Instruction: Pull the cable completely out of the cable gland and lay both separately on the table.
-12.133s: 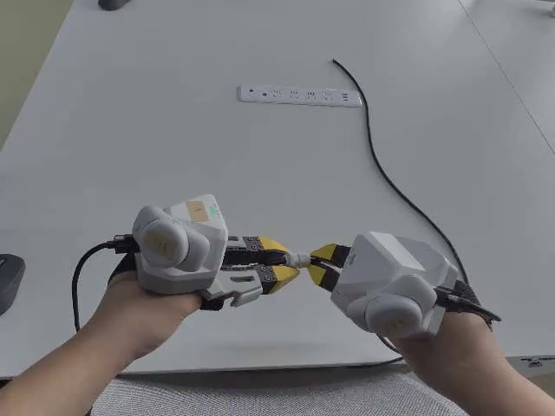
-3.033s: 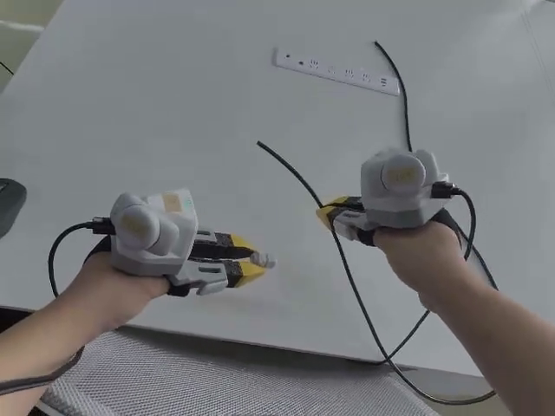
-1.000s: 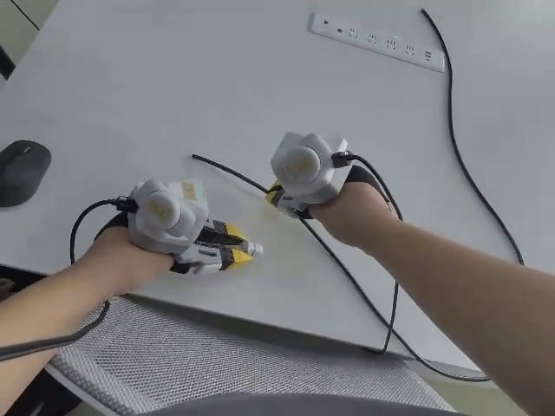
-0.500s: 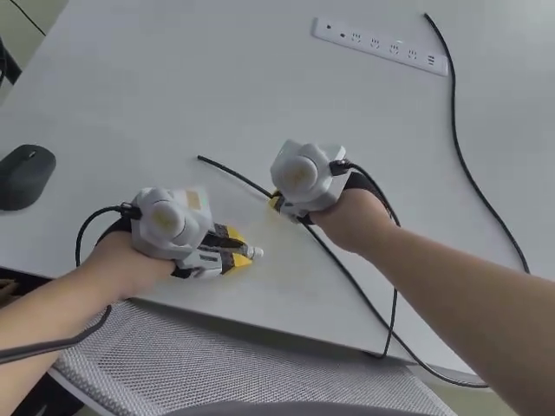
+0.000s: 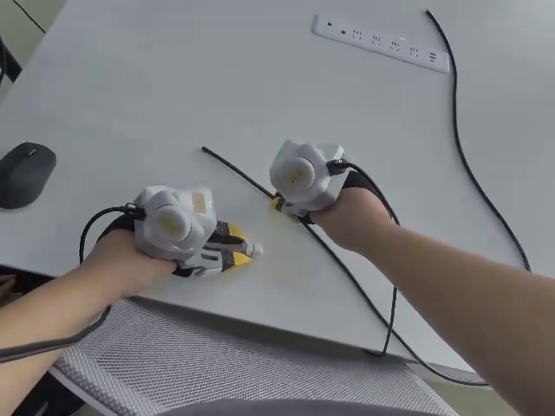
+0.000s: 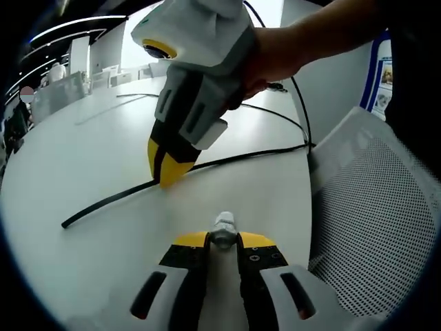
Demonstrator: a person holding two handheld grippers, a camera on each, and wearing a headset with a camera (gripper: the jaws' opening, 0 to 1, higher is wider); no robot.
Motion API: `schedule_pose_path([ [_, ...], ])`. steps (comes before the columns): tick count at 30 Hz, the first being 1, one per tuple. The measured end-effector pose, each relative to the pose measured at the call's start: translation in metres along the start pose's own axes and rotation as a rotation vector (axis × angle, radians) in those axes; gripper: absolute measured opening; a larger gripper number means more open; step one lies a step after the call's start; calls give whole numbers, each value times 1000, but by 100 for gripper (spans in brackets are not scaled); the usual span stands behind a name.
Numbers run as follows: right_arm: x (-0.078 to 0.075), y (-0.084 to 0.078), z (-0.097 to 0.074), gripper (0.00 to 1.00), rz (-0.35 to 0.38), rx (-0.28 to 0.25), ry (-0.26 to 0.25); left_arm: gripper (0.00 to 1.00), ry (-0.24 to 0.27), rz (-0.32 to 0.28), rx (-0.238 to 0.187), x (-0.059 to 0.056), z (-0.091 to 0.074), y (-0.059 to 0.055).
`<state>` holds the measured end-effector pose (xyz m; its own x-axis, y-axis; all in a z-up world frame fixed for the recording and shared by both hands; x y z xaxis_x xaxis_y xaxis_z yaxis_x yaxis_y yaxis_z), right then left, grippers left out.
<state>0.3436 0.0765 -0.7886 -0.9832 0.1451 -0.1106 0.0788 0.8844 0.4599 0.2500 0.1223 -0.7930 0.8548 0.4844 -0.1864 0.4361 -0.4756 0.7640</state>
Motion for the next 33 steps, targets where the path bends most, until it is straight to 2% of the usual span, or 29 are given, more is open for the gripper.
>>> schedule_pose_path([
  [2, 0, 0, 0, 3, 6, -2, 0, 17, 2, 11, 7, 0, 0, 0],
  [10, -2, 3, -6, 7, 14, -23, -10, 21, 18, -4, -12, 2, -4, 6],
  [16, -4, 9, -18, 13, 66, -79, -14, 27, 30, -39, -20, 3, -10, 11],
  [19, -5, 12, -26, 16, 87, -108, -21, 28, 35, -38, -20, 2, -14, 13],
  [22, -5, 15, -34, 21, 115, -141, -19, 31, 40, -54, -49, 0, -21, 22],
  [26, -6, 16, -50, 25, 168, -197, -26, 34, 54, -68, -64, -1, -28, 28],
  [33, -8, 11, -74, 30, 243, -260, -50, 39, 62, -99, -92, -4, -39, 39],
])
Point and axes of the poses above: the centre of the closed fingertips' face, and the gripper's own axes: z roughly forward along the fingers, x roughly to its left, y roughly out of its top, the point moved 4 cm from there along -z, roughly backward along the fingers, and after that the axes turned 2 degrees about -z, right-handed, at the moved point
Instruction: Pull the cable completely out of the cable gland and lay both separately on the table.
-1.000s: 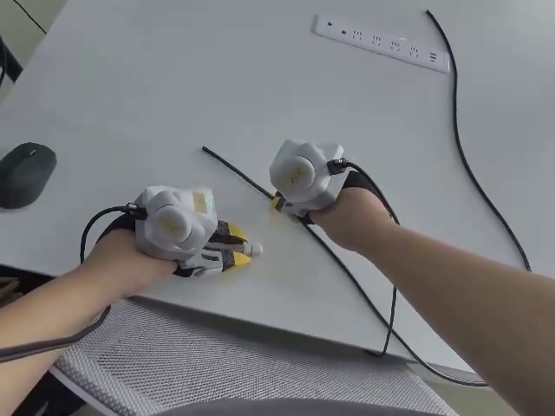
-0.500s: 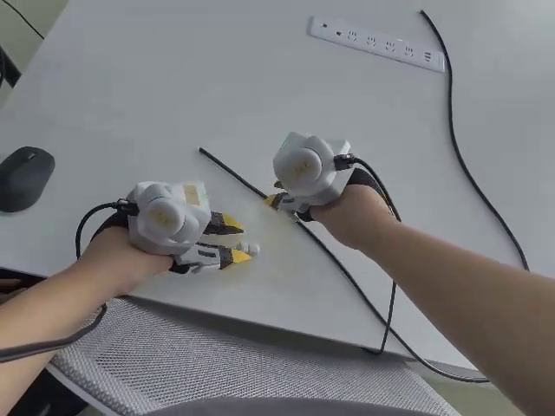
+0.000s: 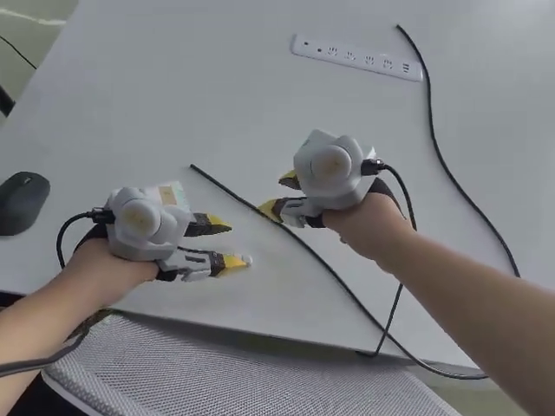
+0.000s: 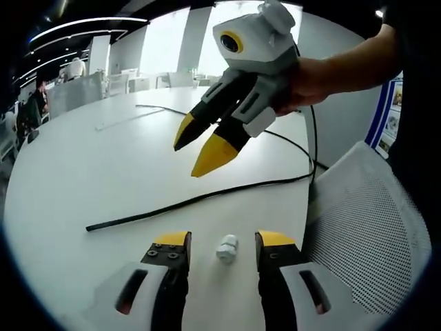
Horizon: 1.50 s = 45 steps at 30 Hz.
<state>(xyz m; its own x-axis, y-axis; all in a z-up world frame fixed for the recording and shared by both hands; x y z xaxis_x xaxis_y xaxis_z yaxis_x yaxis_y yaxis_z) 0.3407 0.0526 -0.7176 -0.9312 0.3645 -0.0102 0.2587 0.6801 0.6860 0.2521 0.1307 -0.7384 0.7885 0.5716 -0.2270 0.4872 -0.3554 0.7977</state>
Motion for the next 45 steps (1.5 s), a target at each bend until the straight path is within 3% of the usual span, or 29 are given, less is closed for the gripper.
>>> schedule_pose_path([
  [10, 1, 5, -48, 38, 84, -127, -26, 48, 17, -49, -61, -7, -17, 16],
  [27, 13, -19, -125, 48, 263, -307, -84, 61, 42, -114, -133, -14, -48, 29],
  [37, 25, -51, -148, 60, 302, -337, -87, 69, 72, -142, -138, -15, -66, 22],
  [45, 40, -78, -157, 67, 305, -319, -75, 73, 85, -148, -143, -15, -75, 20],
])
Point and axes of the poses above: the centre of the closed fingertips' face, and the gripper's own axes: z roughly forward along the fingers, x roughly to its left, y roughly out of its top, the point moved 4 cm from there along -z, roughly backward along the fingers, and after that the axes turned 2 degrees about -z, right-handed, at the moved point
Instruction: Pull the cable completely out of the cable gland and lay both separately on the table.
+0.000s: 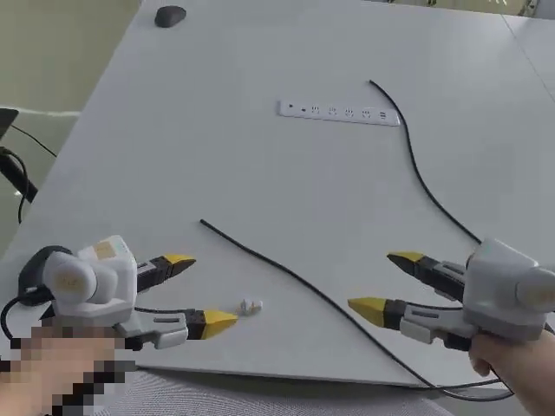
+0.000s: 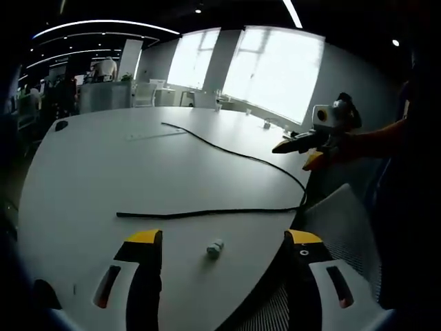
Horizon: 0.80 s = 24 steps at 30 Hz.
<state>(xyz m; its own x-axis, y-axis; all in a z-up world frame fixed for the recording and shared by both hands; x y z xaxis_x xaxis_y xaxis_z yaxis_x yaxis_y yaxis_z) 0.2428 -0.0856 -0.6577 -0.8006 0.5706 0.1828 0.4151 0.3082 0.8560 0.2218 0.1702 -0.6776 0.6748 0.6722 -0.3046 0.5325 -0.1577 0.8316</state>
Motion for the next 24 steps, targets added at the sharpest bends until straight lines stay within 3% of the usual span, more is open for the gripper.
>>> schedule_pose_path([
  [5, 5, -21, -7, 73, -21, 47, 15, 76, 5, 6, 17, 1, -2, -4],
  [12, 8, -34, -11, 78, -29, 81, 25, 79, 19, 33, 55, 4, -4, -11],
  [24, -1, -39, -14, 81, -18, 104, 24, 83, 30, 51, 87, 7, -9, -16],
])
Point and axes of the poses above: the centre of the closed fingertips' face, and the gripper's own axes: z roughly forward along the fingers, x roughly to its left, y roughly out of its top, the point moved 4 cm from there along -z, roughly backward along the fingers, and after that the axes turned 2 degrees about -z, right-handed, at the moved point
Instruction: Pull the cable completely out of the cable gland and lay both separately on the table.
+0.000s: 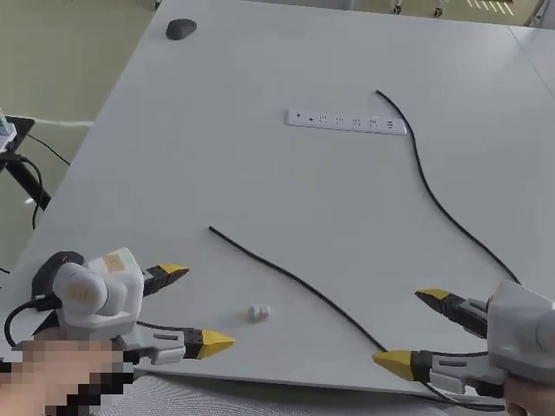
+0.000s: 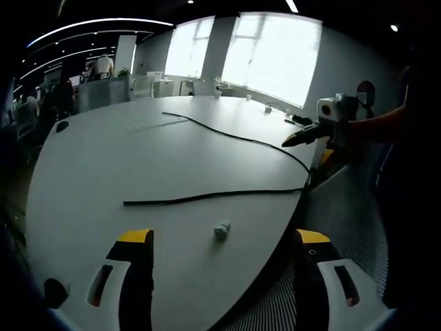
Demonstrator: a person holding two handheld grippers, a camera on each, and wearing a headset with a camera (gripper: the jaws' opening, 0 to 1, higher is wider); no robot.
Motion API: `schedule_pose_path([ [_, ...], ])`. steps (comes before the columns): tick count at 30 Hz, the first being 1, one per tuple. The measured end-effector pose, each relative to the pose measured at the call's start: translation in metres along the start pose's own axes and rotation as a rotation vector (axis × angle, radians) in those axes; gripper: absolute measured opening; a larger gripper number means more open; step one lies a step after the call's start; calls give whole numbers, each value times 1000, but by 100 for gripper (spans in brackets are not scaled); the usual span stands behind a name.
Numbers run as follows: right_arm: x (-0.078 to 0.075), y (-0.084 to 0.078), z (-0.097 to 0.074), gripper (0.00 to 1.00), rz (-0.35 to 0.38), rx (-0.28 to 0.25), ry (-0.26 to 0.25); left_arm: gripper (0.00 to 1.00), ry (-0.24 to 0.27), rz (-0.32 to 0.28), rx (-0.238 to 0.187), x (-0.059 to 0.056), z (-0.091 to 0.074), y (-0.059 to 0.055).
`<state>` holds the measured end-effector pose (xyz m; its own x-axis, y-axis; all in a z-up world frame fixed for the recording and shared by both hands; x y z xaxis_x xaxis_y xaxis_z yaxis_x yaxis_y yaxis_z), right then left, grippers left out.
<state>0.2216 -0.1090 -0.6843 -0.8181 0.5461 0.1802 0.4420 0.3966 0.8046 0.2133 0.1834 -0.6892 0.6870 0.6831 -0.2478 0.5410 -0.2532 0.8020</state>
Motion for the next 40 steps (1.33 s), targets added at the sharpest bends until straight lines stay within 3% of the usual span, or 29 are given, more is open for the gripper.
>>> schedule_pose_path([
  [14, -4, -9, 0, 81, 16, 25, -3, 83, 10, 5, 32, 8, -1, -9],
  [29, 3, -13, 2, 81, -3, 58, -7, 83, 1, 13, 37, 6, 0, -7],
  [40, 0, -10, 2, 81, 10, 50, -14, 83, 0, 14, 42, 7, -2, -8],
])
Point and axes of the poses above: the centre of the closed fingertips' face, and the gripper's own axes: z roughly forward along the fingers, x roughly to its left, y roughly out of its top, the point moved 4 cm from there along -z, roughly backward along the fingers, and after that the axes turned 2 degrees about -z, right-handed, at the moved point
